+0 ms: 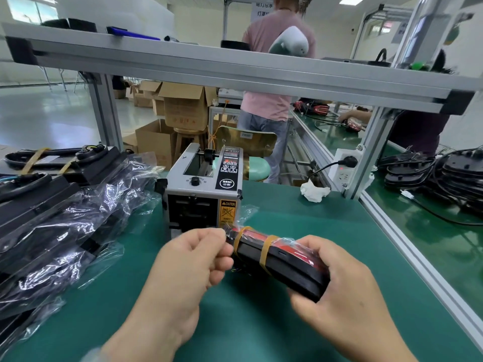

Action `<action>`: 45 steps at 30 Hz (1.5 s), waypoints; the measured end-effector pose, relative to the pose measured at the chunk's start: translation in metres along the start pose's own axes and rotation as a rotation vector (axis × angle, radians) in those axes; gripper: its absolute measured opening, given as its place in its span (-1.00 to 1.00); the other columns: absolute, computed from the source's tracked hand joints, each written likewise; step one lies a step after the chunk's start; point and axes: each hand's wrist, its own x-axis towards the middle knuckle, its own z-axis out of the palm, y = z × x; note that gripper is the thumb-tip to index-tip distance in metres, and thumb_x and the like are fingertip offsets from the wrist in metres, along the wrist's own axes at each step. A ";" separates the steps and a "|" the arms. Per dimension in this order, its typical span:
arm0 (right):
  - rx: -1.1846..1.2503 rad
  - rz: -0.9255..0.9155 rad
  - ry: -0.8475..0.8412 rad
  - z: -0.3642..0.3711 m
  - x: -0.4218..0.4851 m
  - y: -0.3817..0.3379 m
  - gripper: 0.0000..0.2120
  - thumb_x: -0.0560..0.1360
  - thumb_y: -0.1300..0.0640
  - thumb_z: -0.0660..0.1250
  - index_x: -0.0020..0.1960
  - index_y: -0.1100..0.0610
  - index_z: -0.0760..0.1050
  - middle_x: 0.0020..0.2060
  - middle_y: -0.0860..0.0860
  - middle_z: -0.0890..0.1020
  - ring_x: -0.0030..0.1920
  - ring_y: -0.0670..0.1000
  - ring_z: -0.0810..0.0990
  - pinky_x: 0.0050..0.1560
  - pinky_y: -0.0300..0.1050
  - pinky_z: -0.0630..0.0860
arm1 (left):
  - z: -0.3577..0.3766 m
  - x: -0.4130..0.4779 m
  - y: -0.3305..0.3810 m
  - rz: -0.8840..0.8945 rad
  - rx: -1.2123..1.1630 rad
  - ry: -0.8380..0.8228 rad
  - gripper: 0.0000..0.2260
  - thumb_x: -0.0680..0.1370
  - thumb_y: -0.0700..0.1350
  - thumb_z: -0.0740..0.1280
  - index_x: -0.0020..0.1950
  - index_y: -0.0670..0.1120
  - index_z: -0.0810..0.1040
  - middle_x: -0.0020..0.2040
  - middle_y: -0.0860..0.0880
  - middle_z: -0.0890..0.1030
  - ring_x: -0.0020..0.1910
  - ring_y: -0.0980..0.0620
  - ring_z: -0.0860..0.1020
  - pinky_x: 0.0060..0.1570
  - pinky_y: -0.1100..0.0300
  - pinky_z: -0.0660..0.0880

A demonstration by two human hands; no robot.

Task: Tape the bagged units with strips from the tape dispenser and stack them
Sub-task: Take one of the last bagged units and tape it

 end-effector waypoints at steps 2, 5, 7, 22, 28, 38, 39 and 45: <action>-0.008 -0.002 0.013 0.002 -0.001 -0.001 -0.55 0.14 0.01 0.37 0.01 -0.22 0.44 -0.14 -0.28 0.58 -0.15 -0.14 0.56 -0.14 -0.22 0.52 | 0.009 -0.016 -0.002 0.113 -0.017 -0.052 -0.83 0.35 0.07 0.41 -0.26 -0.01 0.68 -0.23 0.07 0.67 -0.28 0.21 0.55 -0.23 0.30 0.43; -0.016 -0.002 0.030 0.004 -0.001 -0.003 -0.51 0.13 0.00 0.35 0.04 -0.25 0.38 -0.13 -0.29 0.57 -0.15 -0.15 0.55 -0.16 -0.32 0.47 | 0.020 -0.023 -0.010 0.218 0.065 -0.030 -0.87 0.36 0.05 0.42 -0.25 0.04 0.71 0.13 0.15 0.60 0.12 0.45 0.46 0.09 0.37 0.29; -0.026 -0.003 0.049 0.006 -0.002 -0.005 -0.51 0.13 0.00 0.35 0.03 -0.25 0.37 -0.14 -0.29 0.57 -0.15 -0.16 0.55 -0.19 -0.34 0.47 | 0.026 -0.021 -0.019 0.226 0.125 0.005 -0.88 0.40 0.02 0.39 -0.25 0.06 0.71 0.22 0.15 0.54 0.27 0.47 0.31 0.22 0.31 0.21; -0.048 0.020 0.094 0.013 -0.002 -0.007 -0.60 0.15 -0.01 0.35 -0.03 -0.19 0.40 -0.21 -0.24 0.56 -0.19 -0.16 0.53 -0.23 -0.29 0.48 | 0.044 -0.018 -0.032 0.146 0.065 0.034 -0.83 0.48 -0.08 0.37 -0.27 0.03 0.71 0.23 0.25 0.40 0.21 0.64 0.14 0.03 0.47 0.21; -0.056 0.033 0.093 0.014 -0.002 -0.008 -0.59 0.15 0.00 0.36 -0.01 -0.18 0.43 -0.18 -0.25 0.57 -0.16 -0.16 0.53 -0.19 -0.28 0.49 | 0.046 -0.018 -0.030 0.144 0.060 0.039 -0.82 0.48 -0.08 0.37 -0.28 0.01 0.72 0.29 0.20 0.41 0.27 0.60 0.15 0.13 0.37 0.21; -0.034 0.041 0.086 0.014 -0.003 -0.009 -0.58 0.15 0.02 0.36 0.00 -0.17 0.43 -0.18 -0.24 0.56 -0.16 -0.16 0.53 -0.19 -0.29 0.47 | 0.048 -0.016 -0.033 0.147 0.095 0.062 -0.83 0.49 -0.09 0.39 -0.26 -0.09 0.71 0.35 0.15 0.38 0.25 0.62 0.14 0.13 0.41 0.21; -0.034 0.039 0.088 0.014 -0.003 -0.009 -0.59 0.15 0.02 0.36 -0.01 -0.17 0.43 -0.18 -0.24 0.56 -0.16 -0.16 0.52 -0.19 -0.29 0.47 | 0.048 -0.016 -0.033 0.148 0.097 0.064 -0.83 0.48 -0.09 0.39 -0.26 -0.09 0.71 0.36 0.14 0.39 0.24 0.63 0.14 0.11 0.43 0.21; -0.035 0.043 0.086 0.014 -0.003 -0.009 -0.58 0.15 0.05 0.40 -0.02 -0.17 0.43 -0.19 -0.24 0.56 -0.17 -0.16 0.51 -0.20 -0.33 0.45 | 0.049 -0.014 -0.036 0.164 0.121 0.068 -0.81 0.48 -0.09 0.39 -0.27 -0.12 0.70 0.34 0.11 0.42 0.22 0.65 0.14 0.00 0.56 0.24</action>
